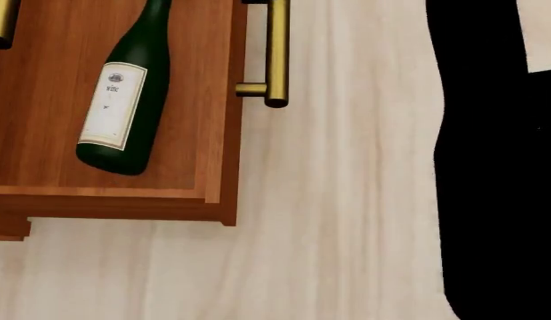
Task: Put the wine bottle in the bottom drawer of the cabinet.
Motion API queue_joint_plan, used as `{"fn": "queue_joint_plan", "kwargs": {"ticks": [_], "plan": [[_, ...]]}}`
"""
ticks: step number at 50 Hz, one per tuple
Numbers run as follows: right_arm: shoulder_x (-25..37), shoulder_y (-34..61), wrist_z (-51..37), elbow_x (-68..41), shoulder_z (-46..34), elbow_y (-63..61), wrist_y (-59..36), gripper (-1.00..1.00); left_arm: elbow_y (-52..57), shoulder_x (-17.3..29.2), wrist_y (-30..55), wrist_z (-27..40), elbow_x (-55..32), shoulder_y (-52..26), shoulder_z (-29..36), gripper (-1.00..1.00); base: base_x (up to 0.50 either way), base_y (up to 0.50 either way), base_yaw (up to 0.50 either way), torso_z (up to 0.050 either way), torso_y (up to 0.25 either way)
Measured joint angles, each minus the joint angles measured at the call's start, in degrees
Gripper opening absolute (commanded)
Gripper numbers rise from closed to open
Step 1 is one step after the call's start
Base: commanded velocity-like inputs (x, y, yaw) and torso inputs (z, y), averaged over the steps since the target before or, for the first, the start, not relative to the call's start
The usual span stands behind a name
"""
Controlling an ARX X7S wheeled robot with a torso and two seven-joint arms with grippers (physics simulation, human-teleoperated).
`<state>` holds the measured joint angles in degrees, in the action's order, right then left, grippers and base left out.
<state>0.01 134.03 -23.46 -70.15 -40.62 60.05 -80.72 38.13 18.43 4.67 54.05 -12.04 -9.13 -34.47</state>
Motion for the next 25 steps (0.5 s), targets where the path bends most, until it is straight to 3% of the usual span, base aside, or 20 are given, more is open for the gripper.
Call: {"fn": "queue_joint_plan", "kwargs": {"ticks": [6, 19, 25], "plan": [[1.4, 0.5, -10.1, -1.9, 7.5, -3.7, -4.2, 1.00, 0.0, 0.0, 0.1, 0.0, 0.0, 0.1, 0.1, 1.00, 0.00, 0.00, 0.00, 0.000, 0.000], [6.9, 0.8, -44.2, -33.6, 9.9, -9.8, -7.9, 1.00, 0.1, 0.3, 0.7, 0.0, -0.3, 0.0, 0.1, 1.00, 0.00, 0.00, 0.00, 0.000, 0.000], [9.1, 0.9, -54.3, -45.1, 9.2, -12.1, -8.5, 1.00, 0.0, 0.4, 0.9, 0.0, -0.3, -0.1, 0.2, 1.00, 0.00, 0.00, 0.00, 0.000, 0.000]]}}
